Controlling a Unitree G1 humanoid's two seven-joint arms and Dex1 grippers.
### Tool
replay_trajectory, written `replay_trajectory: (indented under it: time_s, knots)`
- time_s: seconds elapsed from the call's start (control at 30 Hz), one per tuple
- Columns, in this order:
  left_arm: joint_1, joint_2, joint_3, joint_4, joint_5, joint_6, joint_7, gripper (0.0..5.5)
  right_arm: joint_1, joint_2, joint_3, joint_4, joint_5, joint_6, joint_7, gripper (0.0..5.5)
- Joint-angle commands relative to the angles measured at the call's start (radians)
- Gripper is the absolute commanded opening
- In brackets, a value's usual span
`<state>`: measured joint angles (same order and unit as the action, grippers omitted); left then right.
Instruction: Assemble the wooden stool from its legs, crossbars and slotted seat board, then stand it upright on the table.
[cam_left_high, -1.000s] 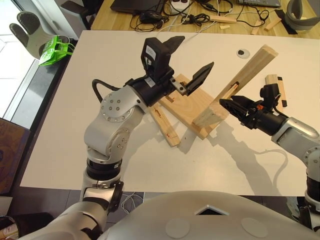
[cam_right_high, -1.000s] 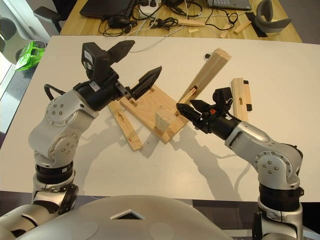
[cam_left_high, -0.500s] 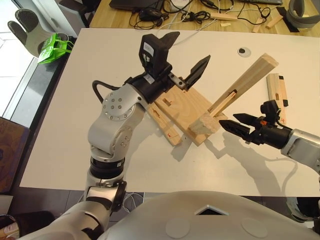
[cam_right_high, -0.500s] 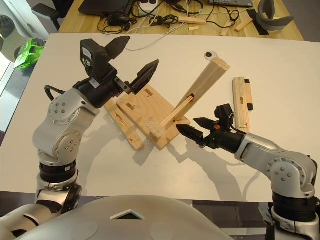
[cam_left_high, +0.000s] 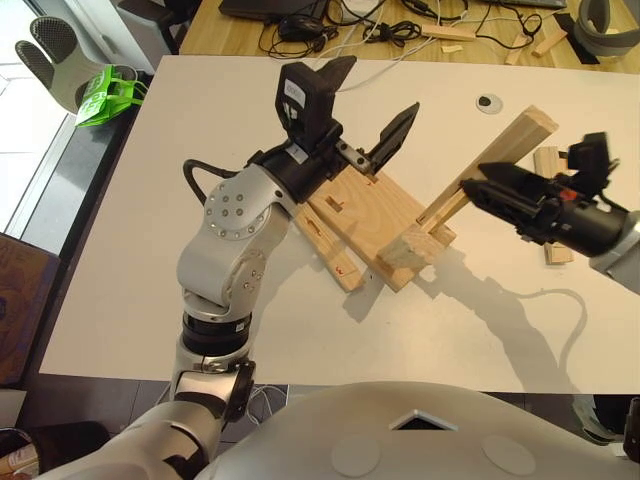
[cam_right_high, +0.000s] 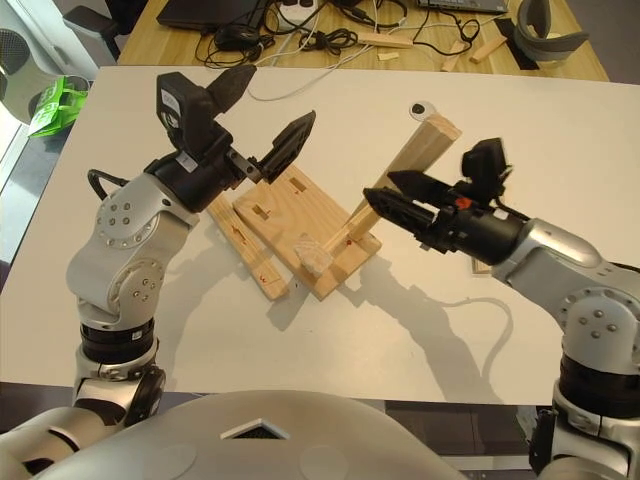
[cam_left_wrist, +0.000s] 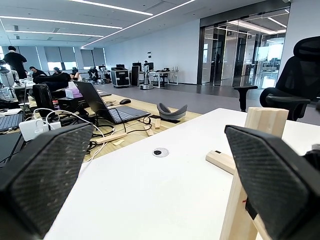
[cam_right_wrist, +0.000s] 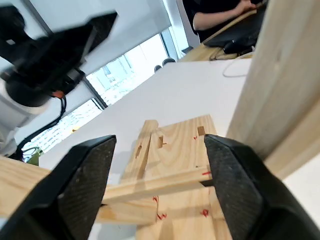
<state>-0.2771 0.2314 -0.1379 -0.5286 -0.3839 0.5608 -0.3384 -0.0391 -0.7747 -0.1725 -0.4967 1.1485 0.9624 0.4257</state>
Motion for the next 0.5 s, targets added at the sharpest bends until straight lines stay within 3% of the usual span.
replay_trajectory:
  time_s: [0.03,0.17,0.23,0.37,0.5]
  knots:
    - [-0.013,0.004,0.005,-0.004,0.000,0.013,-0.001,4.85,-0.010,-0.085,0.153,0.020,-0.167,0.033,0.067,2.48]
    - [-0.026,-0.008,0.001,0.002,0.003,0.018,0.010,4.85,-0.076,-0.090,0.322,0.042,-0.344,0.009,0.103,1.71]
    - [-0.031,-0.011,0.002,0.006,0.004,0.018,0.013,4.85,-0.086,-0.074,0.330,0.042,-0.374,-0.021,0.119,1.39]
    - [-0.025,-0.020,0.001,0.014,0.013,0.008,0.023,4.85,-0.099,-0.013,0.216,0.028,-0.358,-0.149,0.168,0.56]
    - [-0.028,-0.043,-0.007,0.029,0.025,-0.010,0.040,4.85,-0.194,0.089,0.056,0.048,-0.245,-0.164,0.104,0.56]
